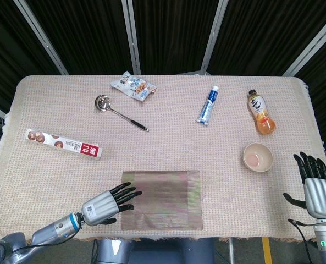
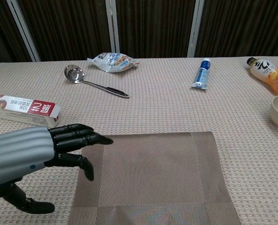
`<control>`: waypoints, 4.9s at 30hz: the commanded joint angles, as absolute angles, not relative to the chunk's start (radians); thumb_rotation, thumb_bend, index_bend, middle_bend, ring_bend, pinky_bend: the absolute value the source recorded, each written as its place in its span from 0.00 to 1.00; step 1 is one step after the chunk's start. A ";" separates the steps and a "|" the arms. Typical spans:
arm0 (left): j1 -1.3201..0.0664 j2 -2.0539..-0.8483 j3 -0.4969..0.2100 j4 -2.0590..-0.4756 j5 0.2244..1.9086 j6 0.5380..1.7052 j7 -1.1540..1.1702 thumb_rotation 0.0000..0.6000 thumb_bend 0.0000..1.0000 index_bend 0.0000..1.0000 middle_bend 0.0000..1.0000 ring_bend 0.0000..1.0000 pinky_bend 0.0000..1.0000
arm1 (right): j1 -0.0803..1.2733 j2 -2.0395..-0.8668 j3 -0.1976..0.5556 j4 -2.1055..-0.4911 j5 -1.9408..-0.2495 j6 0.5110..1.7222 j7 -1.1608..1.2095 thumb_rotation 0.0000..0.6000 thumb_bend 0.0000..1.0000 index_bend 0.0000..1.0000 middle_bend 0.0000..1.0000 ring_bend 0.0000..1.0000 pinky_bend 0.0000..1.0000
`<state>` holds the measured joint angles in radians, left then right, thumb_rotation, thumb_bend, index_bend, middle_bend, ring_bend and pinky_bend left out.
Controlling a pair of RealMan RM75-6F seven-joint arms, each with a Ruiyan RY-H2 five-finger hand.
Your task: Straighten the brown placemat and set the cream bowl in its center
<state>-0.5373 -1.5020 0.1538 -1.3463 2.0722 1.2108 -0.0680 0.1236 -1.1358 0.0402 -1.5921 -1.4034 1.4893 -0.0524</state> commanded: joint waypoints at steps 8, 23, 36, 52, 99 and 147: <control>-0.525 -1.540 0.203 -1.287 2.069 1.227 -0.072 1.00 0.27 0.40 0.00 0.00 0.00 | 0.117 -1.128 0.049 -1.594 -1.409 1.486 -0.040 1.00 0.00 0.00 0.00 0.00 0.00; -0.515 -1.608 0.241 -1.189 2.067 1.262 -0.093 1.00 0.28 0.44 0.00 0.00 0.00 | 0.110 -1.121 0.058 -1.595 -1.414 1.480 -0.034 1.00 0.00 0.00 0.00 0.00 0.00; -0.499 -1.658 0.273 -1.123 2.055 1.286 -0.104 1.00 0.27 0.46 0.00 0.00 0.00 | 0.105 -1.117 0.064 -1.598 -1.420 1.475 -0.032 1.00 0.00 0.00 0.00 0.00 0.00; -0.508 -1.698 0.277 -1.101 2.036 1.273 -0.095 1.00 0.27 0.46 0.00 0.00 0.00 | 0.100 -1.113 0.069 -1.599 -1.426 1.472 -0.029 1.00 0.00 0.00 0.00 0.00 0.00; -0.544 -1.708 0.265 -1.151 1.997 1.276 -0.067 1.00 0.28 0.46 0.00 0.00 0.00 | 0.090 -1.103 0.081 -1.610 -1.430 1.466 -0.033 1.00 0.00 0.00 0.00 0.00 0.00; -0.566 -1.710 0.263 -1.170 1.969 1.254 -0.044 1.00 0.28 0.46 0.00 0.00 0.00 | 0.087 -1.092 0.083 -1.620 -1.429 1.449 -0.038 1.00 0.00 0.00 0.00 0.00 0.00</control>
